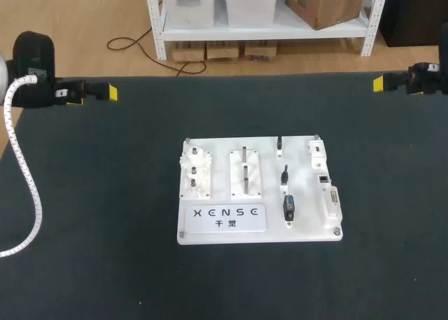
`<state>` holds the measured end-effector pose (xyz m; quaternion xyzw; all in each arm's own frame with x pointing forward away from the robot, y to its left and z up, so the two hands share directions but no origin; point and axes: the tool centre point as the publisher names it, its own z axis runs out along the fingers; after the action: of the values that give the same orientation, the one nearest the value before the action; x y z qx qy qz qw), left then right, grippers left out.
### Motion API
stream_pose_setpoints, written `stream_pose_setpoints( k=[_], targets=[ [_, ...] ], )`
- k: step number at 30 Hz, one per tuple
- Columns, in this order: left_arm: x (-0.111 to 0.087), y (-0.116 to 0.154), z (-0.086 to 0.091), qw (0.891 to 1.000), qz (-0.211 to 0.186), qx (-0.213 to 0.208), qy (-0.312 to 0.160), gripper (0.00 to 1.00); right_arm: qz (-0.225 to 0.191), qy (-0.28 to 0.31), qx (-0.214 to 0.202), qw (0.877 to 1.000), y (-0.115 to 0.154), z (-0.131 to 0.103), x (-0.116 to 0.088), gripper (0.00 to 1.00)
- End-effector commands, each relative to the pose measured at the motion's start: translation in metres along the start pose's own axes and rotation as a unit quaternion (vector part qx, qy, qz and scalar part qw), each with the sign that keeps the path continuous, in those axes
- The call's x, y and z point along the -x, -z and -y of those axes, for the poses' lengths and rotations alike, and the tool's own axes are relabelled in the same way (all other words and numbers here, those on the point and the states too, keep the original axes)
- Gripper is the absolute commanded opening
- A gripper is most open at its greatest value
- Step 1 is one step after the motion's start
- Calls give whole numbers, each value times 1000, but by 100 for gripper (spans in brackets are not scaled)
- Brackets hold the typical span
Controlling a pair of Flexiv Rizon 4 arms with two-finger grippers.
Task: Insert the Ethernet cable into its matching sockets.
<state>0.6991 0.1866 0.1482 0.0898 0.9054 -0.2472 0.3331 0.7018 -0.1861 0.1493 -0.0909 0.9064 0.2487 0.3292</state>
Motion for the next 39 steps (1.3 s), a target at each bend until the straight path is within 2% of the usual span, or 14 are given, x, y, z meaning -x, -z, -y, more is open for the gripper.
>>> stream_pose_setpoints(
  k=[1, 19, 22, 27, 32, 34, 38, 39],
  targets=[
    [1, 0, 1, 1000, -3, 4, 1, 100, 0, 0, -1, 1000, 0, 0, 0, 100],
    [1, 0, 1, 1000, -3, 4, 1, 100, 0, 0, -1, 1000, 0, 0, 0, 100],
    [7, -14, 8, 994, -17, -48, -93, 100, 0, 0, -1, 1000, 0, 0, 0, 100],
    [5, -28, 25, 965, -37, -116, -230, 100, 0, 0, -1, 1000, 0, 0, 0, 100],
    [-3, -30, 44, 929, -29, -191, -316, 100, 0, 0, -1, 1000, 0, 0, 0, 100],
    [-8, -30, 50, 909, -19, -233, -346, 100, 0, 0, -1, 1000, 0, 0, 0, 100],
    [-22, -29, 64, 859, -3, -320, -399, 100, 0, 0, -1, 1000, 0, 0, 0, 100],
    [-26, -29, 68, 850, 1, -331, -411, 100, 0, 0, -1, 1000, 0, 0, 0, 100]
  ],
)
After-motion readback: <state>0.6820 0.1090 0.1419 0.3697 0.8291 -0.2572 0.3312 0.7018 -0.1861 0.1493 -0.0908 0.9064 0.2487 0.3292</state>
